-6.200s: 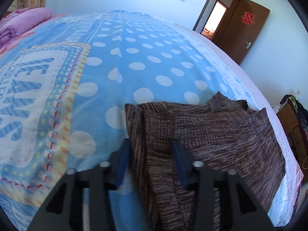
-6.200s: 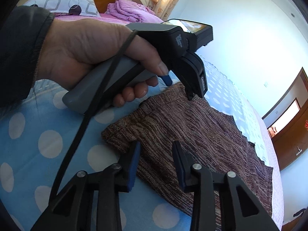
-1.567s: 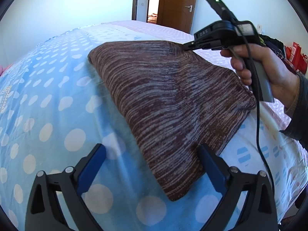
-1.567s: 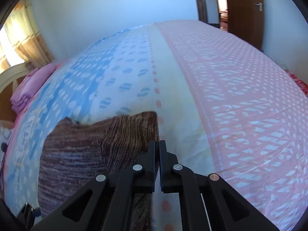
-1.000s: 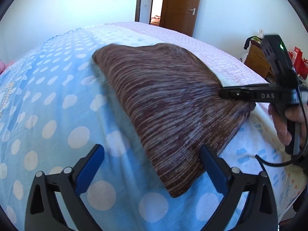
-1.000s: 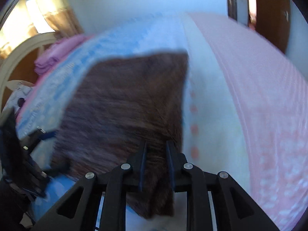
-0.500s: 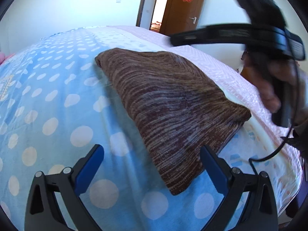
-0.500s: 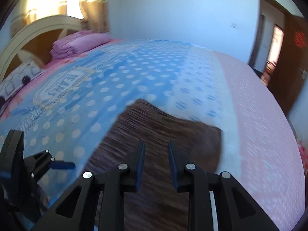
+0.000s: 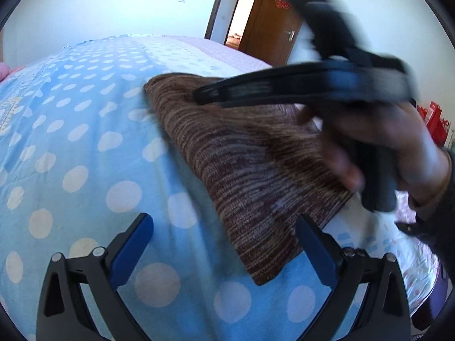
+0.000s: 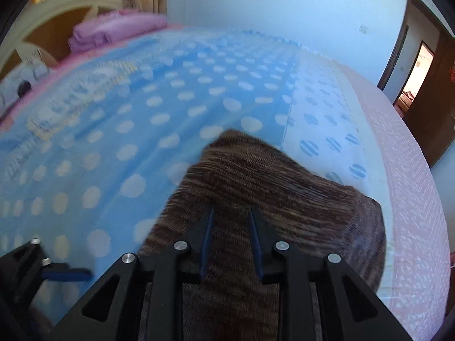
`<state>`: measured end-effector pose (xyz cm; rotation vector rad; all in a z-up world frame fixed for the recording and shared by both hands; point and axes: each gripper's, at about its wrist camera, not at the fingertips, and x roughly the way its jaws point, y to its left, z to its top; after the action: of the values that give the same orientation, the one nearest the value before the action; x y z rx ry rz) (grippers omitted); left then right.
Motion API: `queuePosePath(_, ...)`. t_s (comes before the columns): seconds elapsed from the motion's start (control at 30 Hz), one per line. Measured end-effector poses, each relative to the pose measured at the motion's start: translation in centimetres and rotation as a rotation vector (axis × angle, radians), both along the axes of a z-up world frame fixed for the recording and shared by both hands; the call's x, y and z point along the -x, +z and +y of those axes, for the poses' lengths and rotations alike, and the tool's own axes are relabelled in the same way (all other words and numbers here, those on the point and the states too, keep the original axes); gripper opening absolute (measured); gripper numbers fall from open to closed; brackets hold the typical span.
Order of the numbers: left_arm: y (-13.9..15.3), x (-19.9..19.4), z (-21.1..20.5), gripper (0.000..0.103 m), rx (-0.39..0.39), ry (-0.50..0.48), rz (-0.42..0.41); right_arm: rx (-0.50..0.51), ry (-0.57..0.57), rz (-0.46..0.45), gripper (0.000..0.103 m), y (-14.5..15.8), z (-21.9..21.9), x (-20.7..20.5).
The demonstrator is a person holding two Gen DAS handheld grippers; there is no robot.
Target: Fold small clothes
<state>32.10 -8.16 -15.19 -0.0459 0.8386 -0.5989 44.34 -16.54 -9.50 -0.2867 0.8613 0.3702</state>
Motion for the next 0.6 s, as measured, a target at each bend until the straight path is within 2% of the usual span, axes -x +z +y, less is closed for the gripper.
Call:
queuePosePath(0.07, 0.2, 0.2, 0.5, 0.103, 0.039, 0.0, -0.003, -0.054, 0.039, -0.032, 0.027, 1.2, -0.5, 2.3)
queuePosePath(0.13, 0.3, 0.3, 1.2, 0.103, 0.081, 0.006, 0.005, -0.073, 0.054, -0.028, 0.028, 0.9, -0.6, 3.5)
queuePosePath(0.17, 0.2, 0.3, 1.5, 0.103, 0.091, 0.018, 0.01, -0.073, 0.065, 0.012, 0.028, 0.1, -0.5, 3.8)
queuePosePath(0.2, 0.1, 0.3, 1.7, 0.103, 0.094, 0.03, 0.016, -0.029, 0.064, 0.093, 0.028, -2.0, -0.3, 3.7)
queuePosePath(0.23, 0.0, 0.2, 1.8, 0.103, 0.096, 0.038, 0.022, 0.011, 0.053, 0.11, 0.027, -3.5, -0.2, 3.6)
queuePosePath(0.3, -0.1, -0.1, 1.9, 0.103, 0.089, 0.057, 0.035, -0.018, 0.058, 0.058, 0.028, -3.9, -0.5, 3.8)
queuePosePath(0.4, -0.1, -0.9, 2.1, 0.103, 0.083, 0.088, 0.063, -0.062, 0.039, 0.079, 0.028, -3.5, -0.9, 3.4)
queuePosePath(0.47, 0.1, -0.8, 2.3, 0.103, 0.076, 0.107, 0.067, -0.082, 0.054, 0.038, 0.03, -2.4, -1.5, 4.2)
queuePosePath(0.53, 0.5, -1.2, 2.5, 0.103, 0.094, 0.123, 0.067, -0.132, 0.037, 0.003, 0.04, -1.1, -3.3, 4.9)
queuePosePath(0.57, 1.0, -1.6, 2.3, 0.103, 0.103, 0.122, 0.062, -0.193, 0.009, -0.026, 0.043, -0.1, -5.3, 5.2)
queuePosePath(0.6, 1.2, -2.1, 2.1, 0.103, 0.1, 0.124, 0.058, -0.244, -0.031, -0.054, 0.051, 0.8, -7.2, 5.3)
